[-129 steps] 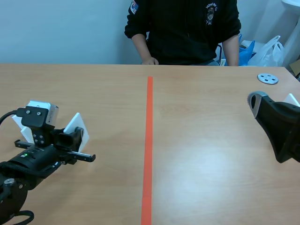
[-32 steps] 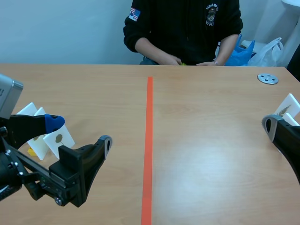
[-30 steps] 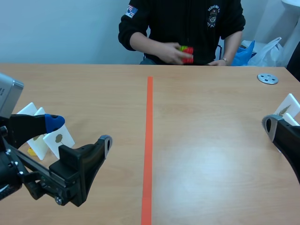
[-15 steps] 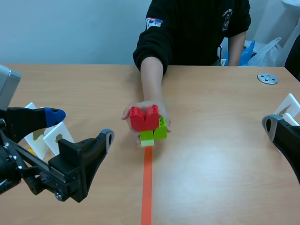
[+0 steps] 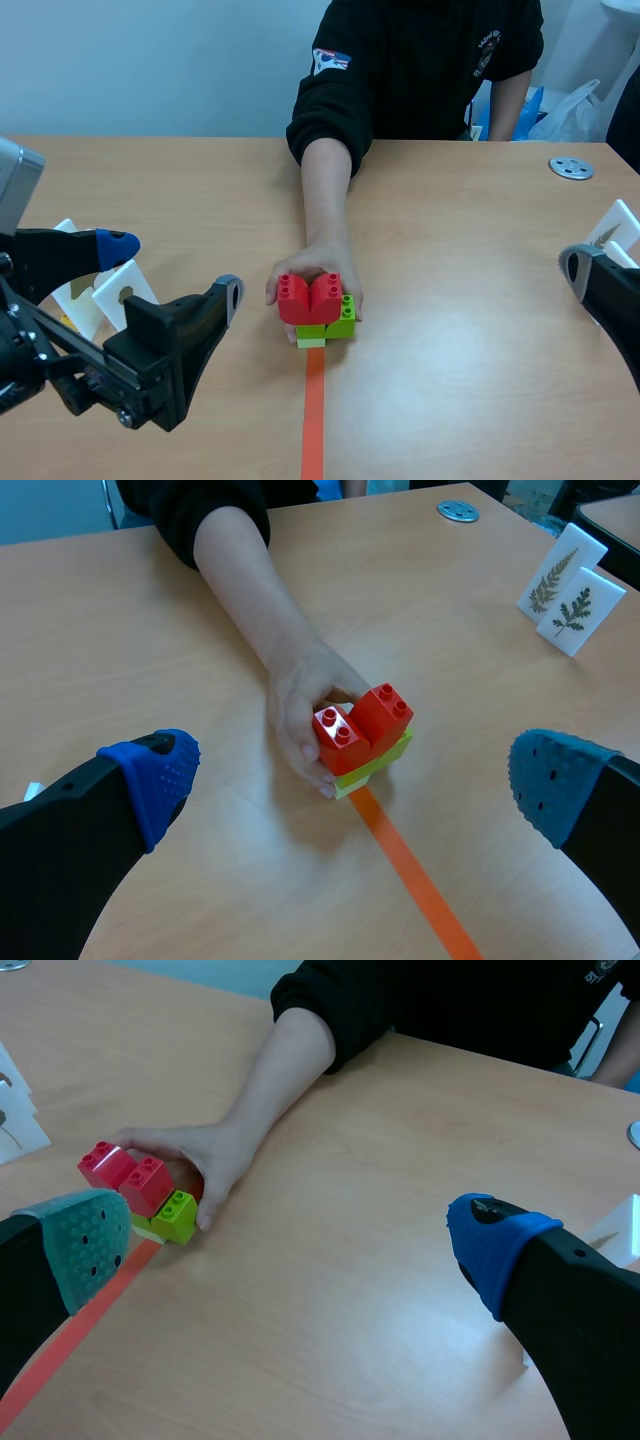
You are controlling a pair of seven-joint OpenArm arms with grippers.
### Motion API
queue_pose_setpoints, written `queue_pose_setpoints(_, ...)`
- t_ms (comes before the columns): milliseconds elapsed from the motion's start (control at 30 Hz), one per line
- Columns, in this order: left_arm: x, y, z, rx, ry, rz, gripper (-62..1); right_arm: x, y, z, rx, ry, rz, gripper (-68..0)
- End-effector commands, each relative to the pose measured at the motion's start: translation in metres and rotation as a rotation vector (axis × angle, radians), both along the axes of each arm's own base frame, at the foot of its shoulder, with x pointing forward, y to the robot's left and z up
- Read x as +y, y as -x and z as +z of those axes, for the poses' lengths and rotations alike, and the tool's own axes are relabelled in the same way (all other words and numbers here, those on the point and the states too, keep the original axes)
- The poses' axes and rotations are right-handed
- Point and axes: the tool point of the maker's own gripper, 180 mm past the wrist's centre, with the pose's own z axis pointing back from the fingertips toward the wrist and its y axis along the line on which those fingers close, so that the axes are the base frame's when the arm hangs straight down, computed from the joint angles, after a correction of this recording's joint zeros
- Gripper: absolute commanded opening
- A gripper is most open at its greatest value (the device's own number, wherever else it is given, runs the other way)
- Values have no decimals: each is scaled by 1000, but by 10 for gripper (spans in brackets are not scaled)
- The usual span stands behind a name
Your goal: Sort the leaf by its shape. The table is split by an orange tape line. A compound leaf with several leaflets goes to the left side, a simple leaf with one blade goes to the right side. Return to the home posture when a red brick is placed on the table.
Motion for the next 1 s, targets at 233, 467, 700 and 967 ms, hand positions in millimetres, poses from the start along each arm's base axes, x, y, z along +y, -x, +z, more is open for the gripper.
queue_pose_setpoints(233,-2,-2,10,-29,18,-1,14,2,-4,11,-39,-18,4,4)
queue_pose_setpoints(467,-2,-2,10,-29,19,0,14,2,-4,11,-41,-18,4,4)
queue_pose_setpoints(700,-2,-2,10,-29,19,0,14,3,-4,16,-64,-29,5,4)
queue_pose_setpoints(967,-2,-2,10,-29,19,0,14,1,-4,14,-59,-28,1,4)
